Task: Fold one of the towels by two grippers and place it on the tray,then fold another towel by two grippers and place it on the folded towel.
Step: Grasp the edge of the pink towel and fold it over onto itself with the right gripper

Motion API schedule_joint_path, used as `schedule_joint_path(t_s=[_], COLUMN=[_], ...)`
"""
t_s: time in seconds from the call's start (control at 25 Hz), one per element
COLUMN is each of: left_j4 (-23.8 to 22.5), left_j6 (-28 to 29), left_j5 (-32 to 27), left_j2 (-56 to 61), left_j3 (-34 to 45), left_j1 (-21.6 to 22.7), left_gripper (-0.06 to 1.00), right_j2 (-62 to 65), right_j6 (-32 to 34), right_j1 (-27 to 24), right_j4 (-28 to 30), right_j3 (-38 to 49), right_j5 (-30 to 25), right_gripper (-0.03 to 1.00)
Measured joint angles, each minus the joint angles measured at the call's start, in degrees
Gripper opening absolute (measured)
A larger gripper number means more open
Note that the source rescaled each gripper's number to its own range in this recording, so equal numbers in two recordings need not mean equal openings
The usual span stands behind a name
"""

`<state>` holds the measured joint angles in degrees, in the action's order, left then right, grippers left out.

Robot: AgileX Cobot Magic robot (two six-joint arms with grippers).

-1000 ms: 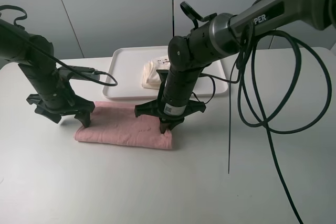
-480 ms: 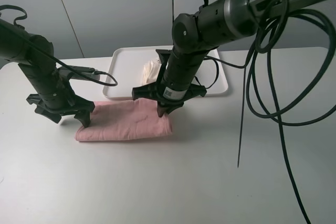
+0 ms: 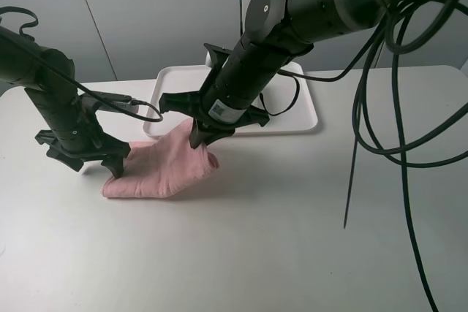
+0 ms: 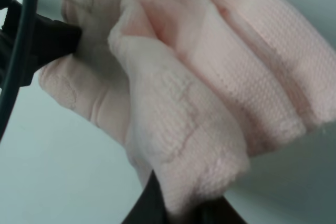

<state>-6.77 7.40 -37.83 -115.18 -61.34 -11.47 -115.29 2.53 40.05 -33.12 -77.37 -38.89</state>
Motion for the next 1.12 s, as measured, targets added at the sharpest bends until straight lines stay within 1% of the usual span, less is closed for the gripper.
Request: schedule_joint_path(t_s=[0.12,0.2,0.24,0.32,0.44,0.56,0.72,0.8,0.88,1.12], left_j4=[-0.1,-0.2,-0.2,-0.2,-0.3,-0.3,-0.3,-0.3,-0.3,-0.3], left_j6=[0.0,0.0,0.0,0.0,0.0,0.0,0.0,0.0,0.0,0.0], left_j5=[0.0,-0.1,-0.1,-0.1,-0.1,-0.1,-0.2,-0.2,-0.2,-0.3], left_j2=[0.0,0.0,0.0,0.0,0.0,0.0,0.0,0.0,0.0,0.0], left_j3=[0.0,0.0,0.0,0.0,0.0,0.0,0.0,0.0,0.0,0.0], left_j1=[0.0,0.0,0.0,0.0,0.0,0.0,0.0,0.0,0.0,0.0], left_gripper=[0.99,0.99,0.99,0.99,0.99,0.99,0.99,0.99,0.99,0.99], right_j2=[-0.6,-2.1,-2.9,-4.9,-6.9,-9.0,-12.1,-13.1,-14.1,-15.3], right_j6=[-0.6,-2.2,-4.0,-10.0,-18.6,-24.7,-34.1,-37.9,-39.8,-45.0], right_j1=[0.0,0.0,0.0,0.0,0.0,0.0,0.0,0.0,0.0,0.1], right_j4=[-2.2,-5.6,-8.6,-16.5,-29.4,-38.5,-51.2,-56.1,-59.4,-65.3], right_j3=[0.0,0.0,0.0,0.0,0.0,0.0,0.0,0.0,0.0,0.0], right_j5=[0.0,0.3,0.7,1.4,1.7,1.8,0.0,-0.7,-1.2,-1.3], right_gripper=[0.05,0.05,0.05,0.05,0.05,0.05,0.05,0.05,0.05,0.05])
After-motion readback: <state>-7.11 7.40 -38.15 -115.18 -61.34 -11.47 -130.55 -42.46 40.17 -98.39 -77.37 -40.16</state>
